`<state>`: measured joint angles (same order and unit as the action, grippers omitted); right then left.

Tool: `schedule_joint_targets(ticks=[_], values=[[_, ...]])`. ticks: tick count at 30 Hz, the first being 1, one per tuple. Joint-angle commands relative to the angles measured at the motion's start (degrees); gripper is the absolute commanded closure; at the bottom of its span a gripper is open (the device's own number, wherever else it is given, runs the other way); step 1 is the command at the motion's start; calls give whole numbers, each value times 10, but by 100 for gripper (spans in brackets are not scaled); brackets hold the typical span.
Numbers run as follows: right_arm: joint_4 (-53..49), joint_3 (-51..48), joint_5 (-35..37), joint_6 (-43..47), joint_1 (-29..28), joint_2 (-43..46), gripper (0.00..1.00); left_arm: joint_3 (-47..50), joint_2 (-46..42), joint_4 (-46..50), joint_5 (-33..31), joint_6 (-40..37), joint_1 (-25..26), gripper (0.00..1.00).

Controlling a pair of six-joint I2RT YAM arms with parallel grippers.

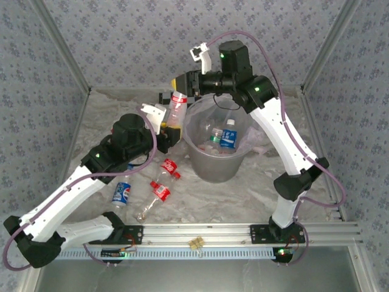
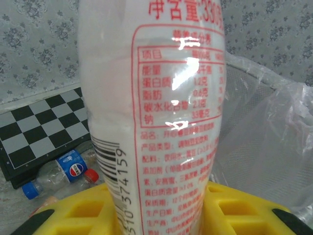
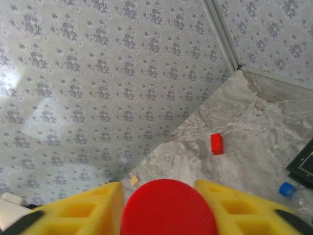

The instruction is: Put the plastic bottles in the bin

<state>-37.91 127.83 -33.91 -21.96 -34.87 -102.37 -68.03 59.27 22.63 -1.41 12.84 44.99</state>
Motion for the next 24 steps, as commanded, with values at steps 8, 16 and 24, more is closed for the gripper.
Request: schedule_joint_targets(ticks=[8,16,24], values=[[-16,87,39,28,57,51,74,-16,-15,-18,-45,55,-4,14],[26,-77,115,46,134,178,79,-25,74,-43,-49,109,-4,12],[95,-323,194,30,139,280,87,-3,102,-50,-32,183,5,23]])
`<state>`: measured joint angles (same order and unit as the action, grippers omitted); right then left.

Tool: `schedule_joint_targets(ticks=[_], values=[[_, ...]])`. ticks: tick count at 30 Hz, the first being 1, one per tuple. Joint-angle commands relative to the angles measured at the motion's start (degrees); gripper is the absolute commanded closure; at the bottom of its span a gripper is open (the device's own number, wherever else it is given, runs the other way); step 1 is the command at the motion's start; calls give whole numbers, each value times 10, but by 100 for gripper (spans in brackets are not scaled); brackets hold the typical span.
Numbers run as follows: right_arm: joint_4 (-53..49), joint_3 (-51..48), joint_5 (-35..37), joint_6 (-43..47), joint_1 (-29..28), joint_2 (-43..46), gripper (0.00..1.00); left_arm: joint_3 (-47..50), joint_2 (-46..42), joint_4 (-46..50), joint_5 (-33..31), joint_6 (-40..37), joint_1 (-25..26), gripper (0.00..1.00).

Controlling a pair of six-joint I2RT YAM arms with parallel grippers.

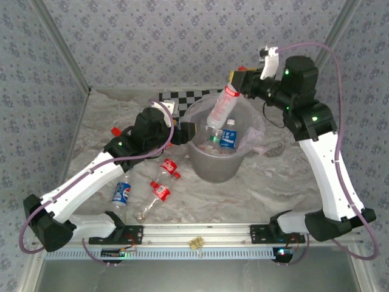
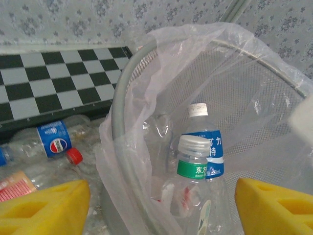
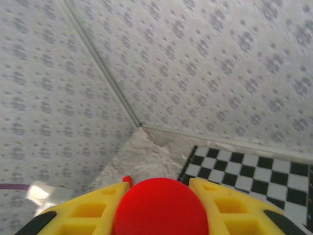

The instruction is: Put the plastic bottles in the bin

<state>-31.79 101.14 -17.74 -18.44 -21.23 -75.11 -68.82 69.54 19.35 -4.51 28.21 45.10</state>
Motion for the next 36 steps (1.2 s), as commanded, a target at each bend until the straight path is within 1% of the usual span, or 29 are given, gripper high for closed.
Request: schedule_joint_targets(ticks=[1,3,5,7,13,16,21,28,33,36], values=[[47,-81,24,-11,0,12,88,4,1,-8,-8,30,4,23],[57,-117,15,-19,-5,13,89,6,2,-2,-9,29,4,25],[68,-150,-17,-43,-5,8,88,15,1,-13,2,36,4,27],[74,-180,-32,-64,-10,7,89,24,1,-21,6,49,4,29],[80,-275,-8,-73,-24,23,89,36,7,-38,4,64,4,35],[88,-319,-15,-88,-27,28,89,34,15,-37,7,67,4,35],[114,-383,7,-101,-44,39,89,33,24,-43,16,76,4,36],[164,-439,21,-87,-62,36,91,25,39,-54,21,79,4,38],[186,-468,56,-37,-92,40,91,23,46,-63,26,83,4,38],[195,-488,53,-30,-94,37,91,12,51,-58,24,77,4,38]])
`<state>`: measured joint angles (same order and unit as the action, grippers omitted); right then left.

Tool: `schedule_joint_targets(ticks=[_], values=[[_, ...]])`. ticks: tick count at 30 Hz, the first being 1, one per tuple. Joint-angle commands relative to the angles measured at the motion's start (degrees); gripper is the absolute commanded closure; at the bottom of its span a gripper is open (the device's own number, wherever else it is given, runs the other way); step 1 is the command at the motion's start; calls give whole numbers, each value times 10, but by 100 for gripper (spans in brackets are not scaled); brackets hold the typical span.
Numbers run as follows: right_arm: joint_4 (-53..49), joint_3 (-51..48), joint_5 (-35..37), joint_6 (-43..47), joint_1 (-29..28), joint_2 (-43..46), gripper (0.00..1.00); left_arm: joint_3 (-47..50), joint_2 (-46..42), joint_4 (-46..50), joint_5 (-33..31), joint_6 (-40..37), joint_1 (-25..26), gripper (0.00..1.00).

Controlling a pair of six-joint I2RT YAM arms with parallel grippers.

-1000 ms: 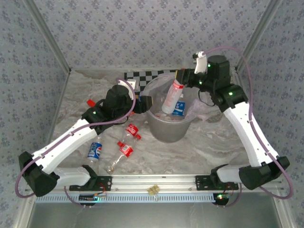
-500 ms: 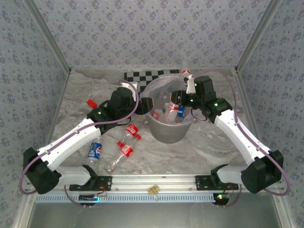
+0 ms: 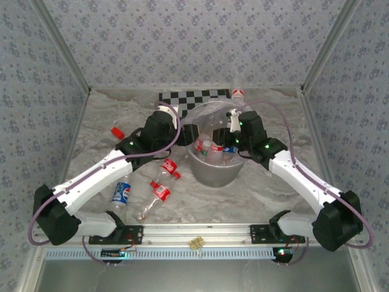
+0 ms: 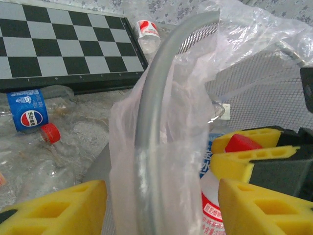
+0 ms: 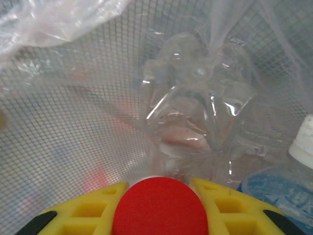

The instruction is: Put the plastic bottles in the bin

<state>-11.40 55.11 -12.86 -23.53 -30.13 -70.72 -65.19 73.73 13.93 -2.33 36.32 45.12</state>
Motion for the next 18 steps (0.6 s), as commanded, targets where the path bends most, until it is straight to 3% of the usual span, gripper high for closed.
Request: schedule_joint_targets(ticks=[1,6,9,14,16,18], values=[[0,-37,2,18,-7,-6,91,-26,11,-4,2,-5,4,39],[-4,-40,-4,16,0,6,84,-29,15,-4,6,-8,4,39],[-45,5,-2,32,13,23,66,-36,13,2,3,-16,3,38],[-131,99,-11,63,40,42,23,-58,11,21,-1,-43,0,34],[-151,124,-15,70,46,46,15,-66,10,32,-6,-53,0,30],[-158,142,-20,72,52,49,15,-77,8,48,-7,-63,-2,26]])
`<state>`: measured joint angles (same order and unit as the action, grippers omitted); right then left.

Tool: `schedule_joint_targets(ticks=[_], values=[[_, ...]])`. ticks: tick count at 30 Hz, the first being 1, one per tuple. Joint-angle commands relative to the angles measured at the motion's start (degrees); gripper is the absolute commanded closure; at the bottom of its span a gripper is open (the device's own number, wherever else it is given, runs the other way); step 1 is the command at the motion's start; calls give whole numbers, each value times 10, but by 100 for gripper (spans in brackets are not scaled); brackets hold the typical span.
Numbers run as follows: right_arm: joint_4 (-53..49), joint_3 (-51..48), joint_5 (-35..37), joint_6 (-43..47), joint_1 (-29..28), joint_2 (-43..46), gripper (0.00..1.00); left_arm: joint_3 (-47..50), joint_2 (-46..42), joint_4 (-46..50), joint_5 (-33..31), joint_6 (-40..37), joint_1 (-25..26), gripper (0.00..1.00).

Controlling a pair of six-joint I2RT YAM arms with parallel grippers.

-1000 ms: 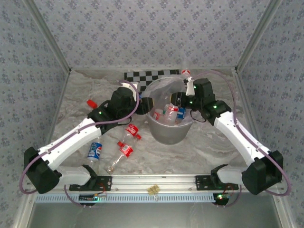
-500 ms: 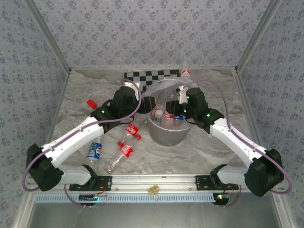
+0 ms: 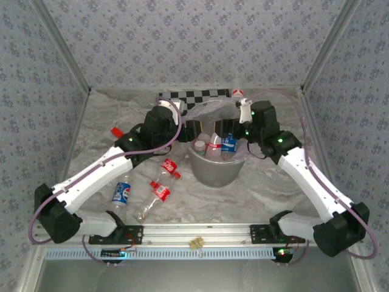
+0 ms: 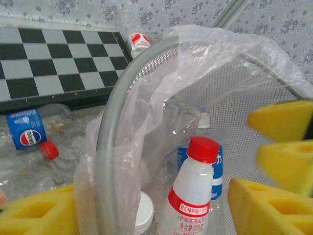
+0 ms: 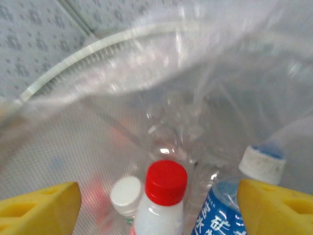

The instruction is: Put the plastic bottles in the bin

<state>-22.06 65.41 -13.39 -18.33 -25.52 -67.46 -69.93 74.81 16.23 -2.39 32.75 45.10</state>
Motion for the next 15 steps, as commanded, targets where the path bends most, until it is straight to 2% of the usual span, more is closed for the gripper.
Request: schedule_joint_targets(ticks=[1,6,9,10,13,15], values=[[-52,47,-15,20,7,18,15,-36,-5,34,-8,-34,-3,24],[-21,48,-33,8,16,11,16,-64,-27,77,-20,-67,-9,20],[-19,65,-46,0,15,-16,21,-61,-52,123,-36,-77,-9,18],[-24,71,-44,-4,14,-29,26,-57,-63,148,-46,-78,-9,17],[-17,66,-35,-4,7,-51,48,-29,-105,222,-78,-71,-10,16],[4,49,-33,-8,6,-63,54,0,-142,277,-98,-50,-12,15]])
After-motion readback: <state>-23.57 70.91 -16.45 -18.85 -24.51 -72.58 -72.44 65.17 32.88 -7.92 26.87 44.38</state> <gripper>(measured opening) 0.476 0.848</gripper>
